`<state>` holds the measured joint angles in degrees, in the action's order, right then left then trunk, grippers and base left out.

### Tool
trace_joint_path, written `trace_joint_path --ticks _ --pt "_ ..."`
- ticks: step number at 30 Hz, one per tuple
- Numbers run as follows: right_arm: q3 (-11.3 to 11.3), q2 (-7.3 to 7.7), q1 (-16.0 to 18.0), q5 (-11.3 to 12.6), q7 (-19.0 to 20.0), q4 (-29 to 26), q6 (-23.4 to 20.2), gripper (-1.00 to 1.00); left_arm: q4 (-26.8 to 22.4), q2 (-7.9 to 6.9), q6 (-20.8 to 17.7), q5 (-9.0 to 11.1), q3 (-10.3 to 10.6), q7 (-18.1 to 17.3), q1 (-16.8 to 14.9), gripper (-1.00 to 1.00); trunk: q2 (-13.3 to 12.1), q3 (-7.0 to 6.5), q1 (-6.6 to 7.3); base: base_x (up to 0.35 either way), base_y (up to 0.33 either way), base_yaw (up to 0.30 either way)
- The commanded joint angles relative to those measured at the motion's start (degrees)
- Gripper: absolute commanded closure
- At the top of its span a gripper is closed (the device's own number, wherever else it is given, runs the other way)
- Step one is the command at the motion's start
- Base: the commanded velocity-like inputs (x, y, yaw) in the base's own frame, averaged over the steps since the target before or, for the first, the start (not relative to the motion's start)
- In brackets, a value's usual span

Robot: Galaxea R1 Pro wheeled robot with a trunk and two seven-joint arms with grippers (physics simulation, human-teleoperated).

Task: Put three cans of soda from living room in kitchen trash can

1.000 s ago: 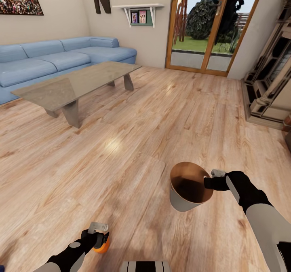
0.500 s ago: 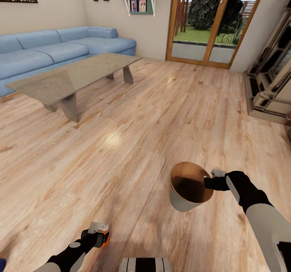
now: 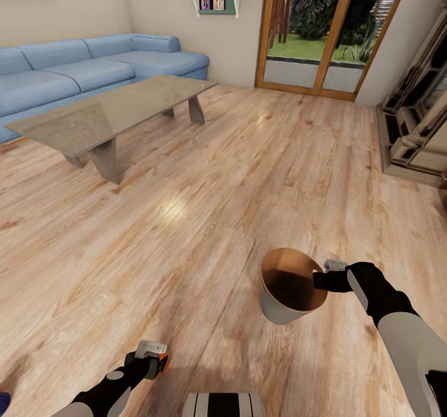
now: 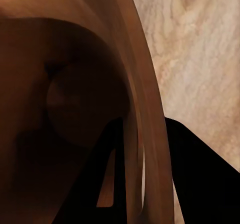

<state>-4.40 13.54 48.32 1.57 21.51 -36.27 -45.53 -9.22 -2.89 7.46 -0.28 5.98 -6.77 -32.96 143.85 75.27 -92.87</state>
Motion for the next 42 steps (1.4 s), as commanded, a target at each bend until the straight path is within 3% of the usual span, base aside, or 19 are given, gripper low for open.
trace_joint_path --ticks 1,6,11,38,39,42 --pt "0.01 0.0 0.02 0.89 -0.28 -0.03 -0.17 1.0 -0.02 0.0 -0.01 0.0 0.0 -0.02 0.0 -1.0 0.0 0.0 0.01 0.0 0.0 0.0" --pt "0.01 -0.01 0.02 0.89 -0.28 -0.03 -0.17 1.0 -0.16 0.05 -0.07 0.01 -0.04 -0.08 0.0 -1.0 0.0 0.0 0.01 0.0 0.0 0.0" --pt "0.01 -0.01 0.02 0.89 -0.29 -0.03 -0.17 1.0 -0.18 0.05 -0.12 0.01 -0.01 -0.08 0.0 -1.0 0.07 1.1 -0.12 0.0 0.0 0.0" --pt "0.01 -0.01 0.02 0.89 -0.31 -0.03 -0.17 1.0 -0.19 0.09 -0.15 -0.07 0.0 -0.02 0.0 -1.0 0.07 1.1 -0.12 0.0 0.0 0.0" --pt "0.01 -0.01 0.02 0.89 -0.3 -0.03 -0.17 1.0 -0.19 0.11 -0.15 -0.07 0.0 -0.01 0.0 1.0 0.07 1.1 -0.12 0.0 0.0 0.0" --pt "0.01 -0.01 0.02 0.86 -0.31 -0.03 -0.17 1.0 -0.19 0.09 -0.11 -0.1 0.0 -0.02 0.0 1.0 0.07 1.1 -0.12 0.0 0.0 0.0"
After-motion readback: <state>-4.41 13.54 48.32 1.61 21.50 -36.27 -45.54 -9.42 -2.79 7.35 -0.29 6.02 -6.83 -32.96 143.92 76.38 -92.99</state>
